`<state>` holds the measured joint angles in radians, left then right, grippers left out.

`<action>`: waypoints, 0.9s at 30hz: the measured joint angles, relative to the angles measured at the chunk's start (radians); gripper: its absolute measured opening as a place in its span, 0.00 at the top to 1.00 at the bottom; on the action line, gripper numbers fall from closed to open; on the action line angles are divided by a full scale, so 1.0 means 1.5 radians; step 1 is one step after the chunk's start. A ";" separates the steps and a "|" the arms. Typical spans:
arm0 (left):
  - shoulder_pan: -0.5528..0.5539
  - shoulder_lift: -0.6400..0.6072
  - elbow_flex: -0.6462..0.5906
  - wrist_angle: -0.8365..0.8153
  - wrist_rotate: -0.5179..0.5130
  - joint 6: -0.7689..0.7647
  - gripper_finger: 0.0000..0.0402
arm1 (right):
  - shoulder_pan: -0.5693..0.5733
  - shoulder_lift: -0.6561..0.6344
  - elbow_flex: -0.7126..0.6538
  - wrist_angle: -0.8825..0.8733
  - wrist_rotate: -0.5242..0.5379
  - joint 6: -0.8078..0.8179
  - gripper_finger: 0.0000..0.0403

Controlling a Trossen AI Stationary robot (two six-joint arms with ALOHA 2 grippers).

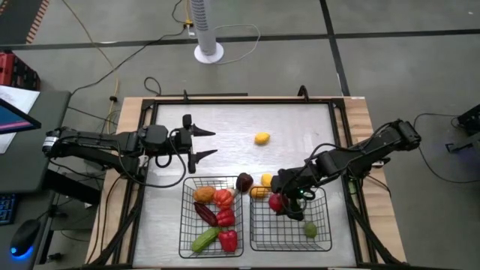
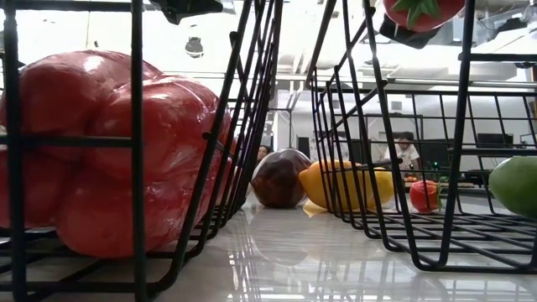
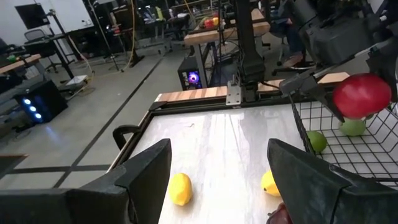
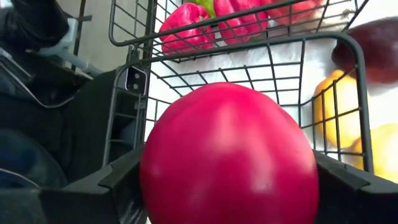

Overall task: Sort produce into baskets
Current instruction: Put the red tomato into the right black wire basket, then put the top yellow lemon into the right black wire basket

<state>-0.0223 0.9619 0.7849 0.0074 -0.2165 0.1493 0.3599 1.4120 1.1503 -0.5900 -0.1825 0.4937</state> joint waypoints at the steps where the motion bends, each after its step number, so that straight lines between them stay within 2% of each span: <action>1: 0.000 0.000 0.000 0.000 0.000 0.000 0.37 | 0.000 0.000 0.000 0.000 -0.003 0.008 0.15; 10: 0.000 0.000 0.000 -0.001 0.000 0.000 0.37 | 0.000 0.000 0.000 -0.006 -0.018 0.020 0.02; 19: 0.000 0.000 0.000 -0.001 0.000 0.000 0.37 | -0.003 0.000 0.000 -0.008 -0.013 0.020 0.01; 27: 0.000 0.000 0.000 -0.001 0.000 0.000 0.37 | -0.033 0.000 0.000 -0.057 0.006 0.020 0.01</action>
<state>-0.0223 0.9619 0.7849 0.0059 -0.2164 0.1497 0.3104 1.4117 1.1500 -0.6761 -0.1735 0.5237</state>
